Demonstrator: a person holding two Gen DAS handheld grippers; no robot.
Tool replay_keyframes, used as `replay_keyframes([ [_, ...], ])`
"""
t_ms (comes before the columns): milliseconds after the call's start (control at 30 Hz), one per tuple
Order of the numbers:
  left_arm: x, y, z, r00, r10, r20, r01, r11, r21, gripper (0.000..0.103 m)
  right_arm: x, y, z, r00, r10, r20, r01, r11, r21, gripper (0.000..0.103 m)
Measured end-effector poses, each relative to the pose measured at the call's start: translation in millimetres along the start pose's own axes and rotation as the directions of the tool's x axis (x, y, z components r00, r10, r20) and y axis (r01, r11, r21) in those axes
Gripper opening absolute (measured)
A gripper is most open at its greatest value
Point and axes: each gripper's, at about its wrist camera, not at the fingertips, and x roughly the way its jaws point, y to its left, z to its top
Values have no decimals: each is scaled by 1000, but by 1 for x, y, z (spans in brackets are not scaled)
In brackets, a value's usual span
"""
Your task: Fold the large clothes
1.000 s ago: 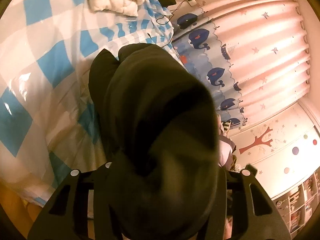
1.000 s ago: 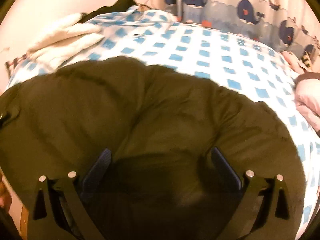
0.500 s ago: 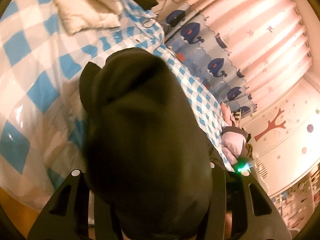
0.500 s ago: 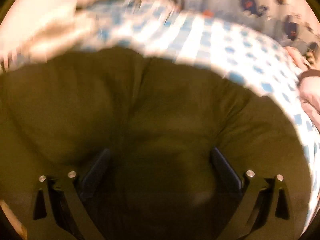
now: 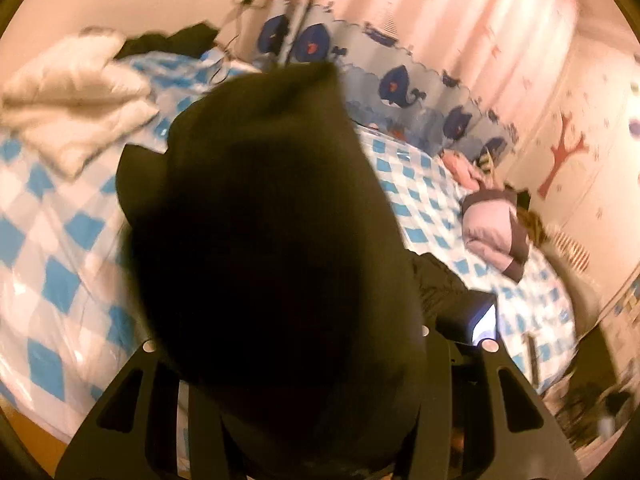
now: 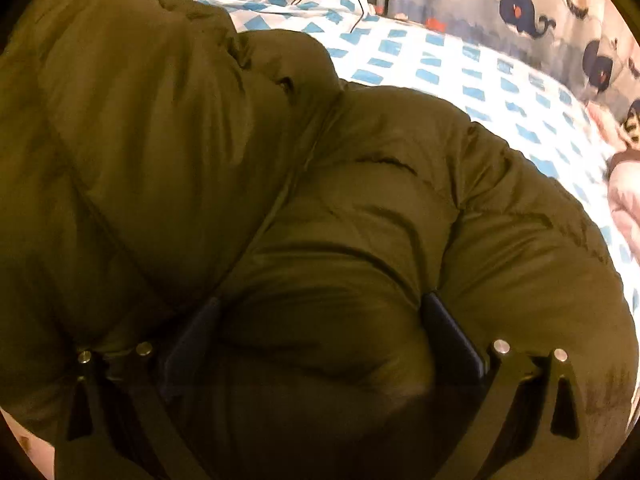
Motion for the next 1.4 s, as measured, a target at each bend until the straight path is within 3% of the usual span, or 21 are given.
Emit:
replay_keyframes([
  [100,2,-22,4,1000,13,-3,-12,997,74,42,-22,-21,-5,997,62,51,-66,995,77,97],
  [133,3,-31,5,1000,17,-5,-17,995,103,42,-32,-33,-8,990,117,82,-126,985,121,97],
  [200,5,-48,6,1000,23,-7,-22,989,148,42,-49,-62,-19,938,307,161,-338,912,233,97],
  [267,10,-66,7,1000,29,-8,-27,979,201,42,-60,-95,-31,832,485,270,-554,764,332,97],
  [300,15,-73,8,999,30,-10,-27,974,226,42,-64,-114,-37,751,567,339,-661,655,367,97],
  [367,25,-96,10,999,34,-14,-28,959,283,42,-68,-143,-48,625,644,441,-780,483,399,97],
  [400,30,-107,11,999,37,-16,-30,950,312,42,-69,-155,-52,578,661,478,-813,418,405,97],
  [433,34,-121,8,999,41,-20,-31,934,355,42,-71,-168,-55,549,663,508,-832,374,410,97],
  [633,58,-197,-18,997,50,-63,-8,839,544,42,-85,-220,-83,473,641,604,-874,255,414,97],
  [733,75,-228,-36,994,47,-104,26,795,606,42,-90,-241,-99,456,614,644,-882,215,419,97],
  [867,100,-268,-73,984,77,-162,59,713,699,42,-99,-274,-115,456,565,688,-883,191,428,97],
  [933,114,-285,-96,978,101,-183,76,644,761,45,-104,-286,-117,481,546,686,-871,214,442,97],
  [967,116,-296,-109,977,112,-182,77,610,789,47,-108,-293,-117,504,534,679,-860,239,451,97],
  [1033,118,-313,-138,975,132,-179,81,538,839,61,-117,-301,-116,564,504,654,-825,309,473,97],
  [1100,119,-325,-154,975,144,-172,82,486,870,68,-131,-310,-108,637,460,619,-770,412,487,97],
  [1133,121,-329,-163,974,153,-165,78,455,887,71,-135,-311,-101,659,450,603,-751,448,486,97],
  [1200,121,-336,-174,974,157,-165,82,434,897,75,-143,-311,-83,711,431,556,-697,538,474,97],
  [1300,124,-338,-173,972,162,-172,86,434,897,76,-143,-296,-28,806,420,416,-579,705,411,97],
  [1400,124,-341,-170,970,158,-183,96,442,892,76,-127,-272,7,882,388,268,-464,817,342,97],
])
